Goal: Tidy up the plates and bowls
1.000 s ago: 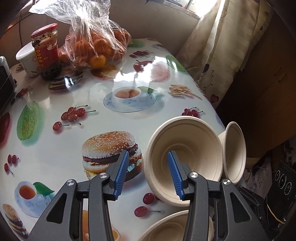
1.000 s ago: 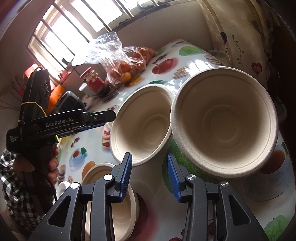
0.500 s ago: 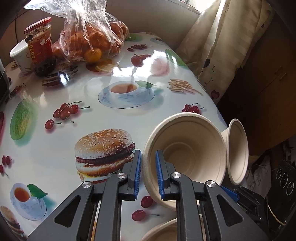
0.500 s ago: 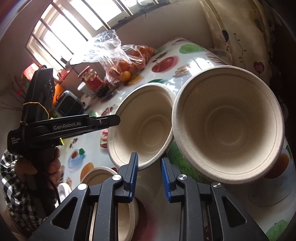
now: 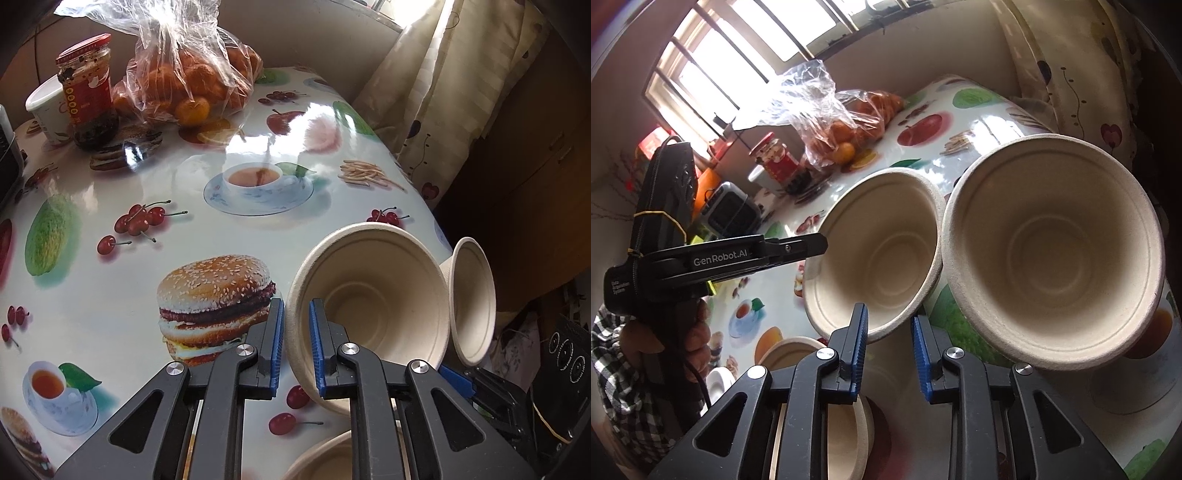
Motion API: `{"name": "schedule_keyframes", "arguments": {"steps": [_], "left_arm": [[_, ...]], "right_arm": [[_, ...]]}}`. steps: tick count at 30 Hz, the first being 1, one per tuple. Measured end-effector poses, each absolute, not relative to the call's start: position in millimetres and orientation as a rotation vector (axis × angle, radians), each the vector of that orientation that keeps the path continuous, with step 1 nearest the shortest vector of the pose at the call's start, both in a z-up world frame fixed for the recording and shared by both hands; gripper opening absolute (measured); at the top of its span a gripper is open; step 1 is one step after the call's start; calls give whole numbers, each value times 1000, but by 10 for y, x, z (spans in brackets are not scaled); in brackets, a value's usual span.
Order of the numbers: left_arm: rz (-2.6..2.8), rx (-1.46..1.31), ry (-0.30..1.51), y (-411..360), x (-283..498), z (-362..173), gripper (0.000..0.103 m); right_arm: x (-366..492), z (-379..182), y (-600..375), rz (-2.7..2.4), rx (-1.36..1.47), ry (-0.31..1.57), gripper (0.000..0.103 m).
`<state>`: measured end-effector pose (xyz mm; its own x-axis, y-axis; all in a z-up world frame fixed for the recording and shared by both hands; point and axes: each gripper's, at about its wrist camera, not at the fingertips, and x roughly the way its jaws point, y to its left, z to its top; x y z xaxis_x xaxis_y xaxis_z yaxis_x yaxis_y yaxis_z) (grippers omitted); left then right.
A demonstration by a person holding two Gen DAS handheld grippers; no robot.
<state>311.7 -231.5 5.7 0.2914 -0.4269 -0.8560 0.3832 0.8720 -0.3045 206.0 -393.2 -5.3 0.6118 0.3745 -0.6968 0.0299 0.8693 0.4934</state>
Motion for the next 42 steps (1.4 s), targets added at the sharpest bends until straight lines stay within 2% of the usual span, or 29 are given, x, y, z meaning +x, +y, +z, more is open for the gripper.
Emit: {"name": "schedule_keyframes", "arguments": {"steps": [20,42], "left_arm": [[-535,-52,1091,-2091,2920,332,15],[-563,-33,1002,-1858,2281,663,15]], "right_arm": [[1977,142,-3825,255,470,861,24],[1381,433,-3620,264,421,813,24]]}}
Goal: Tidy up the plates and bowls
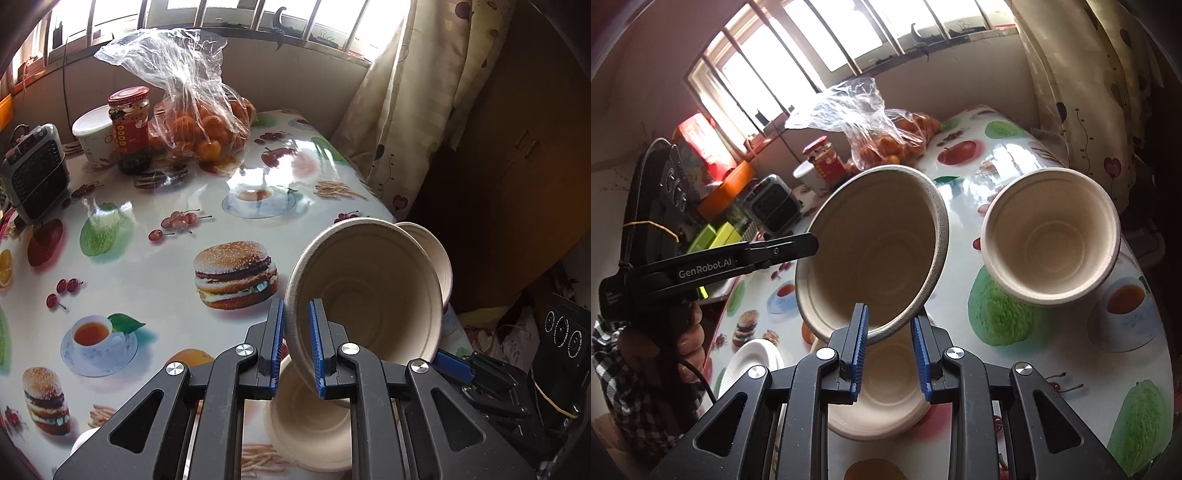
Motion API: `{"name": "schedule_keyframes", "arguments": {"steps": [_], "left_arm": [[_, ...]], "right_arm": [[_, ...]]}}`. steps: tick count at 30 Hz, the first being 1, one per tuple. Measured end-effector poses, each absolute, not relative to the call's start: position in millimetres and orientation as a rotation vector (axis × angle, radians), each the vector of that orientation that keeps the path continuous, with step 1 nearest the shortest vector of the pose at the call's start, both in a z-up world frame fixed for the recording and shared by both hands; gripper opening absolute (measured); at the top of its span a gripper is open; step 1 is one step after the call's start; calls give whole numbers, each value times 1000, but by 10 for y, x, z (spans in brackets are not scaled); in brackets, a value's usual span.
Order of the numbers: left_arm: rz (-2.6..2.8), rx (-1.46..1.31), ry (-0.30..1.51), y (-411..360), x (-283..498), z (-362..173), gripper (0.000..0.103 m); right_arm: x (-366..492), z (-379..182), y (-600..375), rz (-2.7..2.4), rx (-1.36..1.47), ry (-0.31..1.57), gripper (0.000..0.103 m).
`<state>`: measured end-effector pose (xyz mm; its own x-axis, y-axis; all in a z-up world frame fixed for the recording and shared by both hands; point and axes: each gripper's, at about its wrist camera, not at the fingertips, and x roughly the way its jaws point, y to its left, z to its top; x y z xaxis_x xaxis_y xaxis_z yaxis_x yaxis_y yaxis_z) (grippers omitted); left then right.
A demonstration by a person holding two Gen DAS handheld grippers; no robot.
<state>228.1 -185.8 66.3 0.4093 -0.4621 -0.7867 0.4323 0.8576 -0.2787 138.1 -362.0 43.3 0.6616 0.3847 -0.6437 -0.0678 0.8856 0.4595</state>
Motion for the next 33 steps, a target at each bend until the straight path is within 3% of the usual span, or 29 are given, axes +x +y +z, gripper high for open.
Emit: {"name": "schedule_keyframes", "arguments": {"steps": [33], "left_arm": [[-523,6,1079,-1674,1793,298,15]], "right_arm": [[909,133,-3383,295,438,896,25]]}}
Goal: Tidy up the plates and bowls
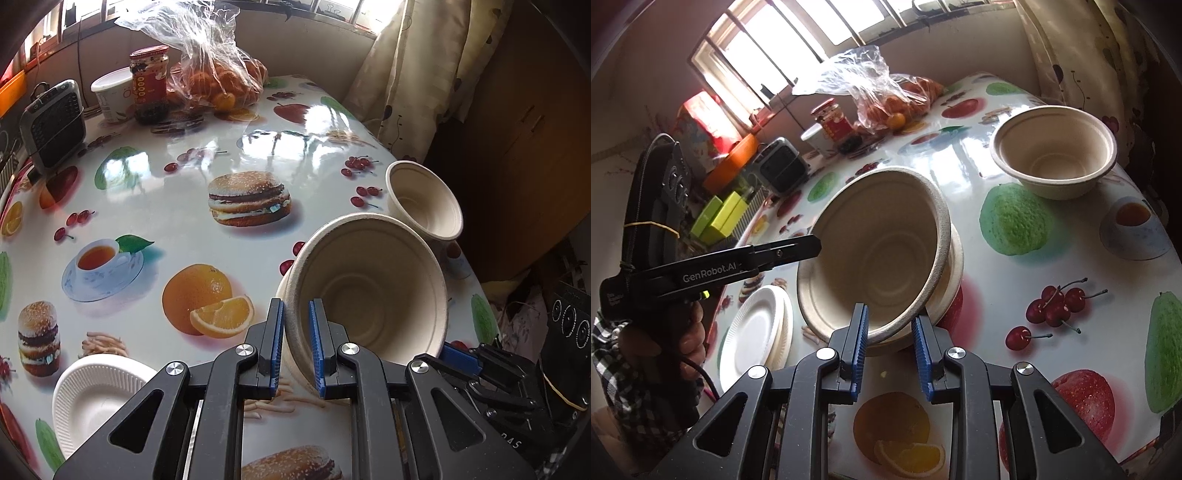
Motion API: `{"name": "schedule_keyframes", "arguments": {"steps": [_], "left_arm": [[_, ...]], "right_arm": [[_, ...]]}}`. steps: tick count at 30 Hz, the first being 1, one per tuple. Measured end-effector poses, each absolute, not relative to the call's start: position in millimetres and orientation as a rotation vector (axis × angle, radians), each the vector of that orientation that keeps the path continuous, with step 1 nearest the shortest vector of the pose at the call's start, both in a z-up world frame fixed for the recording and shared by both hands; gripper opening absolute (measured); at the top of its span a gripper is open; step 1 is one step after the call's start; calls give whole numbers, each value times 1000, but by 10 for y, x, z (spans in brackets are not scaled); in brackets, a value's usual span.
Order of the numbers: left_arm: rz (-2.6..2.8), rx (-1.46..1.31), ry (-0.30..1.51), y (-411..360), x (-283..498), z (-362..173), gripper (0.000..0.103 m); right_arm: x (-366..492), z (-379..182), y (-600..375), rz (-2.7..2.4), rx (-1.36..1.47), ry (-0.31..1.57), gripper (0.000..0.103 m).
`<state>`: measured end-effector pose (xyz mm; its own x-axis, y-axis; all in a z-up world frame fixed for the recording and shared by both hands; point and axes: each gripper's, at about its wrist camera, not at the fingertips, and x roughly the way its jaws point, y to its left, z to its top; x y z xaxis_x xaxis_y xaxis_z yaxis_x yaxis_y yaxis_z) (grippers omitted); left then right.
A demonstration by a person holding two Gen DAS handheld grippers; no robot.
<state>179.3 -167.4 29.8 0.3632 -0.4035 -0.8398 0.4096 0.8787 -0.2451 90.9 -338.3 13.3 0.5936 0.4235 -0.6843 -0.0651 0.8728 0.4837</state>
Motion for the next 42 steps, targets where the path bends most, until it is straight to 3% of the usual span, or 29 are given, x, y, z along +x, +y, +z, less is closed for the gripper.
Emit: {"name": "schedule_keyframes", "arguments": {"steps": [30,42], "left_arm": [[-513,14,1120,-1687,1804,197,15],[-523,12,1119,-1714,1819,196,15]], "right_arm": [[921,88,-3373,267,418,916,25],[926,108,-3381,244,398,919,31]]}}
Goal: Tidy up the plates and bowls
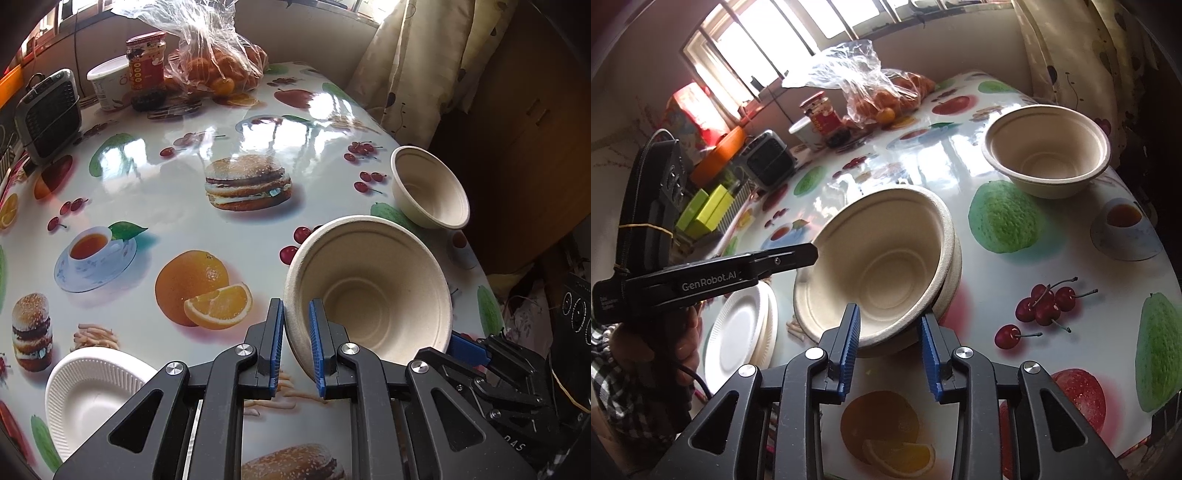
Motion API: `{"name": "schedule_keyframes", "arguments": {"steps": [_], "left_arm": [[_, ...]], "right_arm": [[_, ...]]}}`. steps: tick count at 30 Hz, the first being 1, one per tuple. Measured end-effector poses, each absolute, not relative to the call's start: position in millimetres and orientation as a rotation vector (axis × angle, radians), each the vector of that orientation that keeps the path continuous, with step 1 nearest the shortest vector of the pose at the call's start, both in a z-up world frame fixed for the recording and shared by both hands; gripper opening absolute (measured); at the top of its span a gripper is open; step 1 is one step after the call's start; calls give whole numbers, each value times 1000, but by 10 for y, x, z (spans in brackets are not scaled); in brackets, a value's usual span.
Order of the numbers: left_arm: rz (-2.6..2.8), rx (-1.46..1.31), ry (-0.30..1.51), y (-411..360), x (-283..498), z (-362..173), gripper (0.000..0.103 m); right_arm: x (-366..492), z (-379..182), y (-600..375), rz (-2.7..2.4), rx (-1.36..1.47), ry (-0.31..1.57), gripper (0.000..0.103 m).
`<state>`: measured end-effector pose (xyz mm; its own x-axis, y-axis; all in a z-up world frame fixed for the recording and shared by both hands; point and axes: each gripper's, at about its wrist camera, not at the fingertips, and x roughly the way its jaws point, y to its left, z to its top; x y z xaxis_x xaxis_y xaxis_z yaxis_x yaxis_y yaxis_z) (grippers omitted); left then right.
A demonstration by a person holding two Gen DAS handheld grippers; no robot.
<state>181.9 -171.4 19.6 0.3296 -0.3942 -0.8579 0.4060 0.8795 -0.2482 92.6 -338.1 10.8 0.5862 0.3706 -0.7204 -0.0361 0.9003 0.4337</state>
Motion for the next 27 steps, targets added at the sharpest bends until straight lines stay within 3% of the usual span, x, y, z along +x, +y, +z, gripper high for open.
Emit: {"name": "schedule_keyframes", "arguments": {"steps": [10,27], "left_arm": [[-525,11,1122,-1721,1815,186,15],[-514,27,1103,-1728,1830,235,15]], "right_arm": [[929,135,-3340,225,358,930,41],[903,163,-3379,186,334,926,44]]}}
